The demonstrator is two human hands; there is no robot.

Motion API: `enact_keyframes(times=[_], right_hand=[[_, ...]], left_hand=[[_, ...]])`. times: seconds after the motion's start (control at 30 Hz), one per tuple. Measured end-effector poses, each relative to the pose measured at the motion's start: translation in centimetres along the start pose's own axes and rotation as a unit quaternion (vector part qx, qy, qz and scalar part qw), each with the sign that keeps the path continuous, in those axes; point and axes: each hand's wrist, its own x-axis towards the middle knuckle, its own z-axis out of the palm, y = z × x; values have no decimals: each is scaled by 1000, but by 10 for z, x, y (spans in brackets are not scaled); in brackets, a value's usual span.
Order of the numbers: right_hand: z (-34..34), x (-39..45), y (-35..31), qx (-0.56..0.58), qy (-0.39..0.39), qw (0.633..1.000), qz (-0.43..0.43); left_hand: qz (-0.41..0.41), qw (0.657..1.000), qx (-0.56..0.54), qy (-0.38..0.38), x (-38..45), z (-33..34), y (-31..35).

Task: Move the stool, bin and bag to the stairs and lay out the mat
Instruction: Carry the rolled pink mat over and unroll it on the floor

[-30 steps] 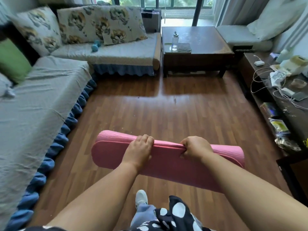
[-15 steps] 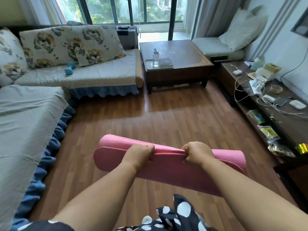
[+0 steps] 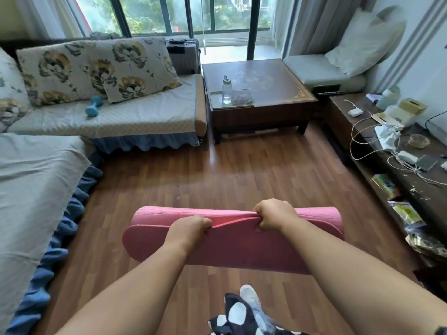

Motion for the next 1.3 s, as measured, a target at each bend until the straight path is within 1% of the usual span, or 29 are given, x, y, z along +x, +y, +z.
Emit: enact_keyframes(times=[0.17, 0.23, 0.3, 0.43, 0.53, 0.63, 0.7, 0.77, 0.9, 1.0, 1.1, 1.17, 1.23, 1.3], right_hand=[[-68, 73, 35, -10, 24, 999, -21], [-78, 85, 48, -52, 14, 998, -39], [-74, 95, 61, -70, 4, 997, -40], [-49, 107, 80, -20, -15, 1000, -10], [-32, 110, 87, 30, -33, 999, 8], [-22, 110, 86, -1, -58, 998, -20], [-13, 106, 86, -17, -46, 998, -48], [-3, 99, 89, -27, -39, 997, -59], [7, 85, 89, -5, -69, 997, -41], [9, 64, 82, 4, -78, 997, -26], [15, 37, 73, 4, -73, 997, -15], [21, 15, 63, 9, -61, 998, -5], [30, -9, 55, 2, -12, 1000, -5], [39, -36, 50, -3, 39, 999, -6]], left_hand=[[-38, 995, -26, 84, 67, -37, 1], [-46, 992, -27, 110, 83, -45, 5], [-43, 993, -23, 109, 92, -46, 13], [-61, 995, -30, 79, 110, -37, 24], [-68, 997, -40, 24, 115, -35, 26], [-75, 996, -48, -5, 116, -32, 26], [-80, 995, -52, -19, 117, -26, 24], [-78, 994, -54, -50, 119, -19, 22], [-60, 989, -79, -108, 111, -8, 20], [-52, 980, -107, -161, 94, -2, 25], [-60, 969, -140, -193, 69, 6, 29], [-50, 971, -124, -196, 51, 13, 31], [-46, 979, -98, -175, 32, 19, 29], [-63, 984, -59, -158, 7, 26, 23]])
